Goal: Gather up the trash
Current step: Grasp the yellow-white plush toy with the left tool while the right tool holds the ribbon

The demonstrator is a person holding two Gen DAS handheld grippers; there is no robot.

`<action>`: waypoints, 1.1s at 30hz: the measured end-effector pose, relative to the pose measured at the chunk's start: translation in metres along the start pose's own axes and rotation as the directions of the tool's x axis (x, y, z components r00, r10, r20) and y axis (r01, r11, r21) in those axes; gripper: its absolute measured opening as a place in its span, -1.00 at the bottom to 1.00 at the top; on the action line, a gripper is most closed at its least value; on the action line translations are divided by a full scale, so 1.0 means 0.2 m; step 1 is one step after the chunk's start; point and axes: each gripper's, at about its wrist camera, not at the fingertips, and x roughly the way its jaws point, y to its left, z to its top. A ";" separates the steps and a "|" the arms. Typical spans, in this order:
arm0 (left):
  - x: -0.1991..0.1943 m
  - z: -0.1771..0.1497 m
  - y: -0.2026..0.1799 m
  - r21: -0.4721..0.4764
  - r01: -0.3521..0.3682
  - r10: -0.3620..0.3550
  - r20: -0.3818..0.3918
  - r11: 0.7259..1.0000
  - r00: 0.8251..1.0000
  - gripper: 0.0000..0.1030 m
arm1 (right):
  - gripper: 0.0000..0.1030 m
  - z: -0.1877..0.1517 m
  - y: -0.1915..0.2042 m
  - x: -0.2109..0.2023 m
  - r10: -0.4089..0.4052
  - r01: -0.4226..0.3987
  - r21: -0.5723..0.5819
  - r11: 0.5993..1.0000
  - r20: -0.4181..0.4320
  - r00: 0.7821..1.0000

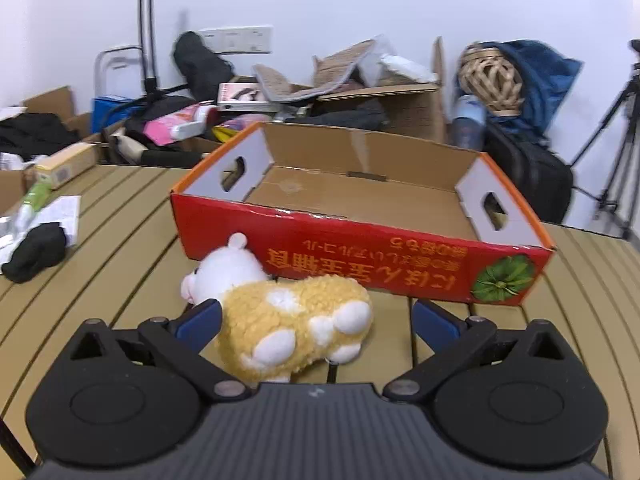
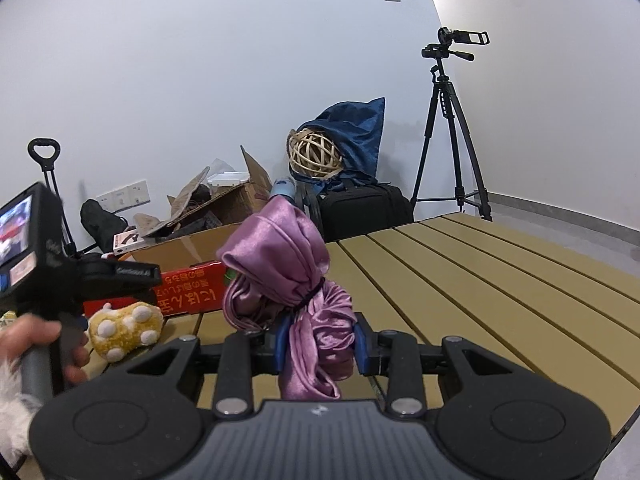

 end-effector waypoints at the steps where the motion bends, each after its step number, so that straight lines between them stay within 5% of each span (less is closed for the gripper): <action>1: 0.01 0.01 -0.02 -0.004 -0.018 0.018 0.000 1.000 1.000 1.00 | -0.40 0.00 -0.01 0.00 -0.003 0.003 0.000 1.000 -0.001 1.000; 12: 0.11 0.05 -0.10 -0.080 -0.207 0.204 -0.039 0.975 0.978 1.00 | -0.40 -0.01 -0.02 0.01 -0.015 0.015 0.012 1.000 -0.008 1.000; 18: 0.18 0.06 -0.12 -0.078 -0.298 0.289 -0.106 0.951 0.951 1.00 | -0.40 -0.01 -0.03 0.02 -0.015 0.015 0.018 1.000 -0.013 1.000; 33: 0.27 0.02 -0.11 -0.028 -0.304 0.296 -0.157 0.952 0.942 0.98 | -0.40 -0.01 -0.03 0.04 -0.012 0.012 0.018 1.000 -0.018 1.000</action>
